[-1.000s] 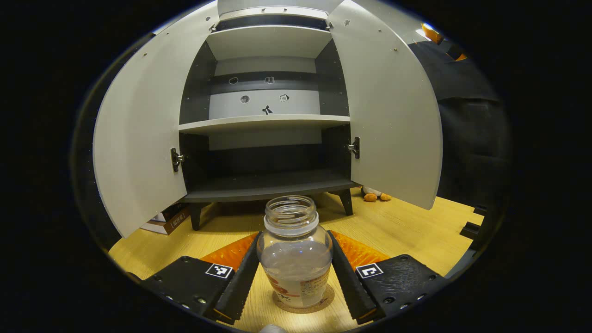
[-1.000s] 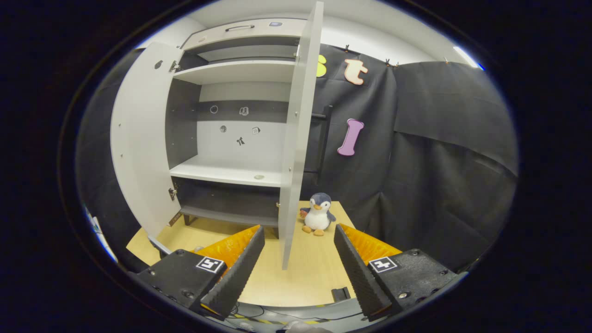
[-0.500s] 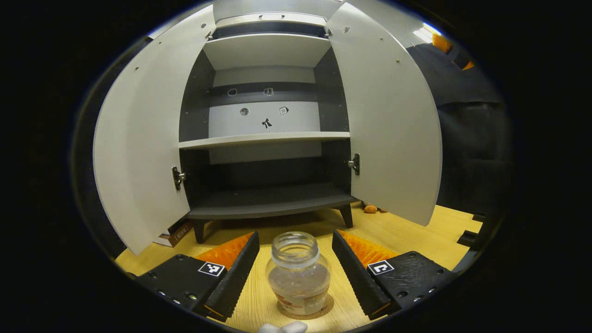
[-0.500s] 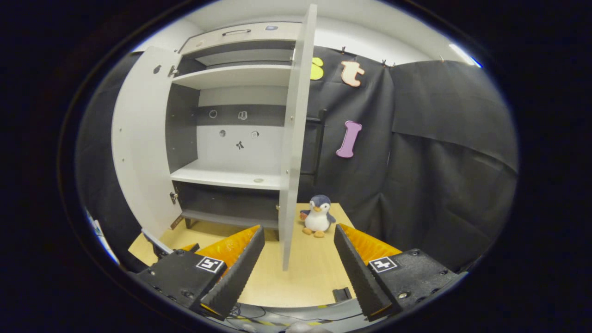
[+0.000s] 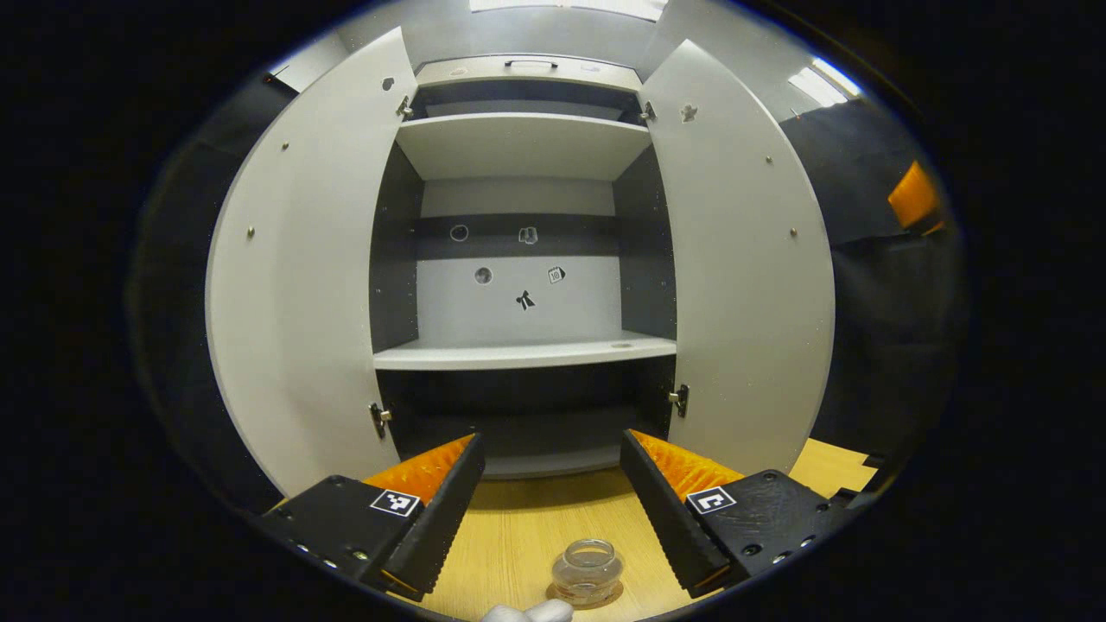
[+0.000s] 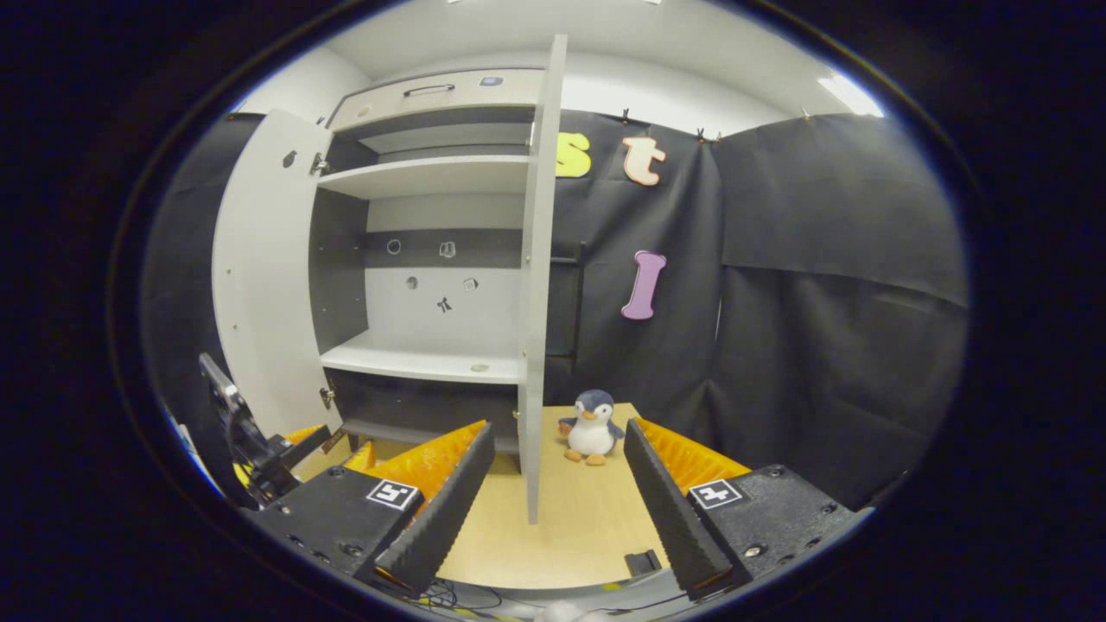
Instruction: Grasp the bottle in the cabinet with the left hand and place it on the coaster, then close the right door with the right hand and the left door with the left hand.
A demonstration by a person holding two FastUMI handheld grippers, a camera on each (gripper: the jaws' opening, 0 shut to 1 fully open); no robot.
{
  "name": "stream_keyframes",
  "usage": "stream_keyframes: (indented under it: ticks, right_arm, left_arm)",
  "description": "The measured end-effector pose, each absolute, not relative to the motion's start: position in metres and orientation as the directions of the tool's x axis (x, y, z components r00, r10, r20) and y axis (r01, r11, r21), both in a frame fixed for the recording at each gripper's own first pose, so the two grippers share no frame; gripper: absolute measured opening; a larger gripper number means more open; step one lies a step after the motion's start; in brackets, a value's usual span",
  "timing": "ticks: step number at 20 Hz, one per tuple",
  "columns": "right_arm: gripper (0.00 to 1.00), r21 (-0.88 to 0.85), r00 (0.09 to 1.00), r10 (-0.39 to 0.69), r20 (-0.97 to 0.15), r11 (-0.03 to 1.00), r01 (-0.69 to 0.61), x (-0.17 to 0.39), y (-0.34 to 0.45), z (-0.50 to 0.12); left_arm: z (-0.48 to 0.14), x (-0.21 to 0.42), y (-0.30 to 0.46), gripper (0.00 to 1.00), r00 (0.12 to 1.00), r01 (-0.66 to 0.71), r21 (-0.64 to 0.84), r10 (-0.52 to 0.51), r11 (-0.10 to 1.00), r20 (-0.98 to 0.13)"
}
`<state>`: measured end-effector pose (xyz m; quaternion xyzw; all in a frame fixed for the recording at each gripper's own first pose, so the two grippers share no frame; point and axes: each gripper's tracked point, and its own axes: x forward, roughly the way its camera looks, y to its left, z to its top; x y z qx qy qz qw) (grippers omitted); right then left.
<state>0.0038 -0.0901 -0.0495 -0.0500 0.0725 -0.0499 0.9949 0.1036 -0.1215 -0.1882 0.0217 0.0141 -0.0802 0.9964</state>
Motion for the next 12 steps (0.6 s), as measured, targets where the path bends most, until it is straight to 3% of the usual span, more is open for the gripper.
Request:
stream_keyframes:
  ticks: [6,12]
  right_arm:
    - [0.99,-0.080,0.995,-0.090,-0.050,0.993,0.086,0.004,-0.080,-0.035]
    - [0.99,-0.026,0.992,-0.124,-0.039,0.992,0.123,0.003,-0.087,-0.052]
  left_arm:
    - [-0.109,0.079,-0.073,0.95,0.994,0.108,0.052,-0.108,0.993,-0.003]
    - [-0.084,0.037,-0.025,0.96,0.998,0.054,0.069,-0.052,0.996,-0.025]
